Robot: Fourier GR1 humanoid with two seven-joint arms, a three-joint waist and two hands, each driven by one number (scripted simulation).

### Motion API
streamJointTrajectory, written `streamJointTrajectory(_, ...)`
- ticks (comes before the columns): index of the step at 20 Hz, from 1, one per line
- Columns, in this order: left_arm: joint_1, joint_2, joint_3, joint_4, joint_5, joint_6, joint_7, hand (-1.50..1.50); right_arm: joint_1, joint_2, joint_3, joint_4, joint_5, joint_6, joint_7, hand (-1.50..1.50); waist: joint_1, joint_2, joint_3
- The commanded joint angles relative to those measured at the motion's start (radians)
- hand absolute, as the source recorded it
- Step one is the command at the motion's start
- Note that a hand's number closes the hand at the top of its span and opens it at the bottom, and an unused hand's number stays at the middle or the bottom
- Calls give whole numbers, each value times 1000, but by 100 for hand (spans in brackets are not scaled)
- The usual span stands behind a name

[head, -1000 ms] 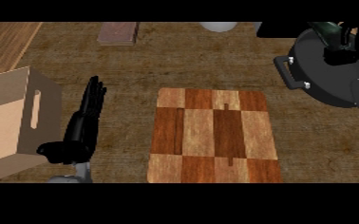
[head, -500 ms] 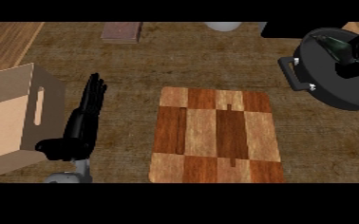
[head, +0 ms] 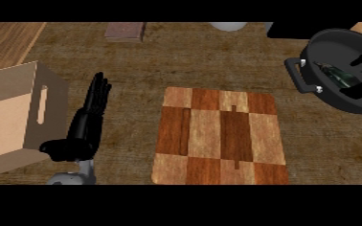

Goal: Pick the eggplant from the cutting board and place it in the pot

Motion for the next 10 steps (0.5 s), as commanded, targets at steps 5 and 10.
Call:
streamJointTrajectory(5, -20, 7, 29, 18, 14, -2, -2, 0, -33, 34, -245, -30, -267, -21, -252, -150, -13, -1, 4)
streamJointTrajectory(10, -3, -32, -18, -9, -18, 32, 23, 0, -20, -18, -398, -21, -428, 41, -342, -150, -15, -3, 2)
